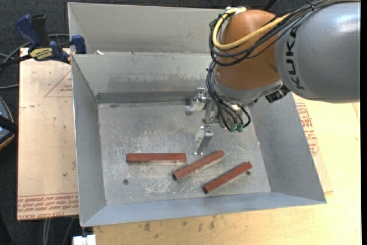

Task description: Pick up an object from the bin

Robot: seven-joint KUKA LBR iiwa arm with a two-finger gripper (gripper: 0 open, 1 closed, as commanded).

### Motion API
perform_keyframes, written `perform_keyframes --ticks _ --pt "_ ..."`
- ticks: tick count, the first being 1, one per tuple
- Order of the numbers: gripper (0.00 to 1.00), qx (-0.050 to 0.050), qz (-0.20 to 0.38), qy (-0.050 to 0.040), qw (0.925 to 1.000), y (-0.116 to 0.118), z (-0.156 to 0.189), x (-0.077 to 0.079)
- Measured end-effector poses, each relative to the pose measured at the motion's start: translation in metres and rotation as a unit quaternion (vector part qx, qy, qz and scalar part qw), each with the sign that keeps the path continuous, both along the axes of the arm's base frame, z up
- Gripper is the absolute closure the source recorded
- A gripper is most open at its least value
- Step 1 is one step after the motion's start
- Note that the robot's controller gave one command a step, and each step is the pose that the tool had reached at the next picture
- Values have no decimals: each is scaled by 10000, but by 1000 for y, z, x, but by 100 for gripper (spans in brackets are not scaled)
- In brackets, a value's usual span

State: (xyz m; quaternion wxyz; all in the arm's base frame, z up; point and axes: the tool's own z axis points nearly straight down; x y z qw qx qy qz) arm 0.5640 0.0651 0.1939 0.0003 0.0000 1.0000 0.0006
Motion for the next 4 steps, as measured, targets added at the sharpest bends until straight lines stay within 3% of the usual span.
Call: perform_keyframes --ticks 1,2,3,4 --pt "0 2 382 -24 9993 59 -76 -8" --pt "0 -3 857 21 9963 81 -88 -8" --pt "0 2 923 -16 9957 82 -69 -4" --pt "0 7 911 -38 9958 95 -120 -16"
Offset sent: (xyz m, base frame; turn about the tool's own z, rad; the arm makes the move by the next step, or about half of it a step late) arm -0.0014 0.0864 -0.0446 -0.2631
